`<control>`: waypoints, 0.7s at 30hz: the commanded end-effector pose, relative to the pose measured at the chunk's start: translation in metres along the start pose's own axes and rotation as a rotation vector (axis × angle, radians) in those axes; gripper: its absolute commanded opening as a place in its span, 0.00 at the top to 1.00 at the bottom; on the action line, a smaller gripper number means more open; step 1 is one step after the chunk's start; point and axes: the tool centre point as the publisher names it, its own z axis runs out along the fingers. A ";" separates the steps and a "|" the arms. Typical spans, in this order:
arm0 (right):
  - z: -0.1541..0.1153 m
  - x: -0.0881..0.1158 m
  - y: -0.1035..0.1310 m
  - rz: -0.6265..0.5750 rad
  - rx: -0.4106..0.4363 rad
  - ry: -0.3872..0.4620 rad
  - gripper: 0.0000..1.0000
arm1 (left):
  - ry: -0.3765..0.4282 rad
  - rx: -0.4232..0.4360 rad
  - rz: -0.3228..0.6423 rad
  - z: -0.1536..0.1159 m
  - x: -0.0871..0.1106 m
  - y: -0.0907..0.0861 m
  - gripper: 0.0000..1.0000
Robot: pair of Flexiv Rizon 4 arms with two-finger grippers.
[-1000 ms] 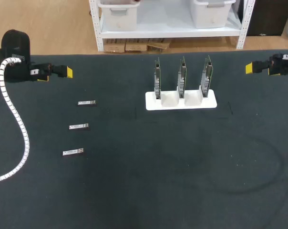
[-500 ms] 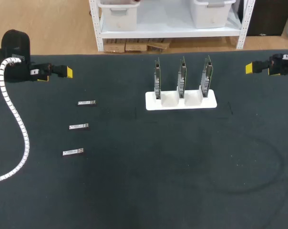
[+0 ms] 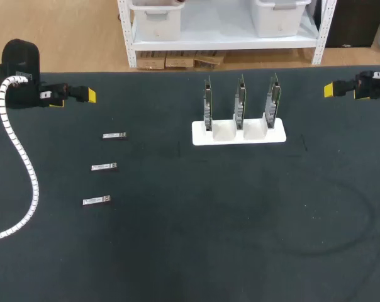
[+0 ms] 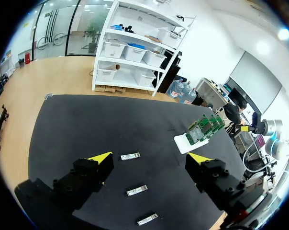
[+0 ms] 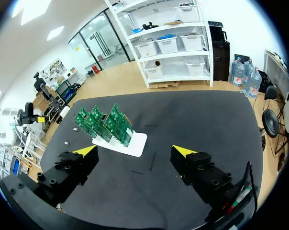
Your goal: Pick up the optical module with the left hand, and insert it into the network port with the right hand.
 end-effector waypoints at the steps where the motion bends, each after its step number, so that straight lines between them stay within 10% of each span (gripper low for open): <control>1: 0.000 0.000 0.001 0.001 0.004 -0.001 0.00 | -0.005 0.005 0.001 0.001 0.001 0.001 0.00; 16: 0.000 0.000 0.001 0.001 0.004 -0.001 0.00 | -0.005 0.005 0.001 0.001 0.001 0.001 0.00; 21: 0.000 0.000 0.001 0.001 0.004 -0.001 0.00 | 0.018 0.014 0.202 0.001 -0.005 0.008 0.00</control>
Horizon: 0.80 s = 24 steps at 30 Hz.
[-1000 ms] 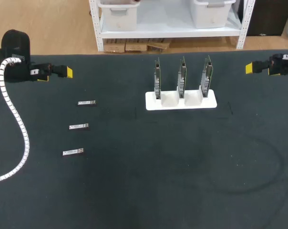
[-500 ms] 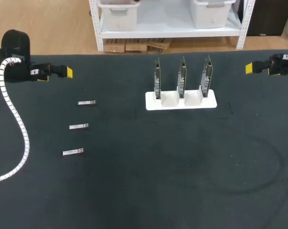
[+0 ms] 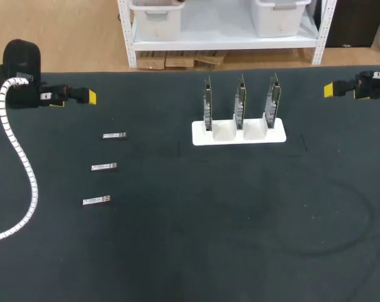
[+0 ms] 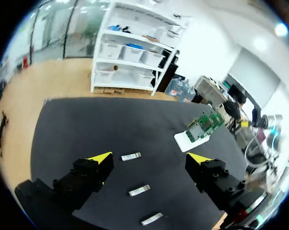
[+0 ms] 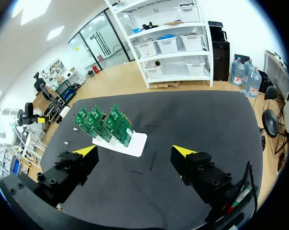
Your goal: Pick up the optical module with the left hand, and insert it into the network port with the right hand.
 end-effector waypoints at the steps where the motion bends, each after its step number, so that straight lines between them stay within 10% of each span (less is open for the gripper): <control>1: 0.000 0.000 0.001 0.001 0.004 -0.001 0.00 | 0.019 0.004 0.139 0.000 -0.006 0.011 0.00; 11: 0.000 0.000 0.001 0.001 0.004 -0.001 0.00 | 0.168 0.119 0.605 0.007 -0.001 0.032 0.00; 24: 0.000 0.000 0.001 0.001 0.004 -0.001 0.00 | 0.358 0.224 0.865 0.056 0.016 0.026 0.00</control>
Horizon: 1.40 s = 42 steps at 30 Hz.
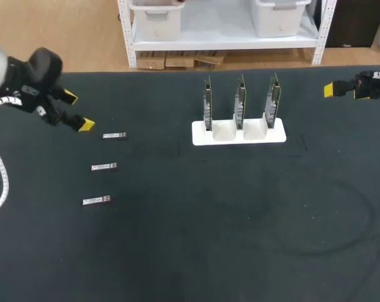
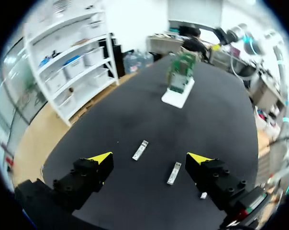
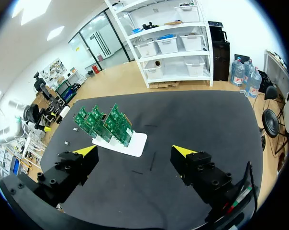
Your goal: Pick up the optical module with the left hand, and insert it into the network port with the right hand.
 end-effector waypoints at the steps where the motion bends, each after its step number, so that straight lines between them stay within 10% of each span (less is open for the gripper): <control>1: 0.000 0.000 0.001 0.001 0.004 -0.001 0.00 | 0.127 0.106 0.154 0.020 -0.010 0.012 0.00; 18: 0.000 0.000 0.001 0.001 0.004 -0.001 0.00 | 0.109 0.120 0.128 0.021 -0.012 0.011 0.00; 27: 0.000 0.000 0.001 0.001 0.004 -0.001 0.00 | 0.271 0.116 0.421 0.020 -0.014 0.002 0.00; 42: 0.000 0.000 0.001 0.001 0.004 -0.001 0.00 | 0.327 0.093 0.425 0.044 0.006 -0.001 0.00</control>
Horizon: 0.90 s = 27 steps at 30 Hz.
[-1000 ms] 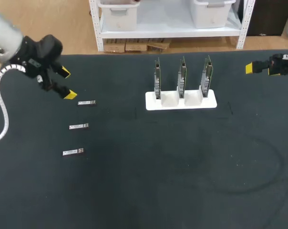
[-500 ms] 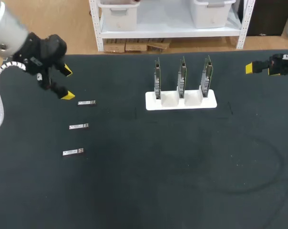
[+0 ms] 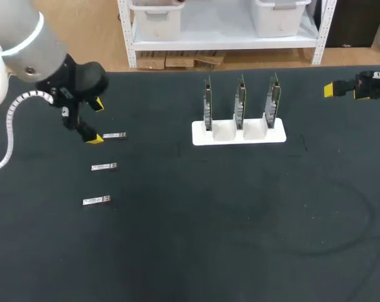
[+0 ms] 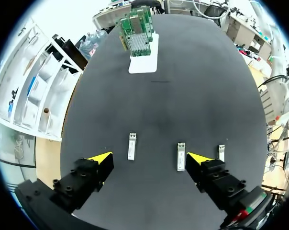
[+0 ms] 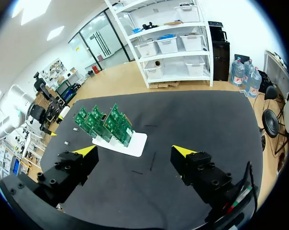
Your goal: Pick up the optical module with the left hand, and insert it into the network port with the right hand.
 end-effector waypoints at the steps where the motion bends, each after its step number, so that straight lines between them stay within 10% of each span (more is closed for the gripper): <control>1: 0.000 0.000 0.001 0.001 0.004 -0.001 0.00 | 0.001 -0.005 0.014 0.006 0.002 0.005 0.00; 12: 0.000 0.000 0.001 0.001 0.004 -0.001 0.00 | 0.065 0.030 0.157 0.026 0.001 0.020 0.00; 27: 0.000 0.000 0.001 0.001 0.004 -0.001 0.00 | 0.110 0.051 0.100 0.045 0.002 0.017 0.00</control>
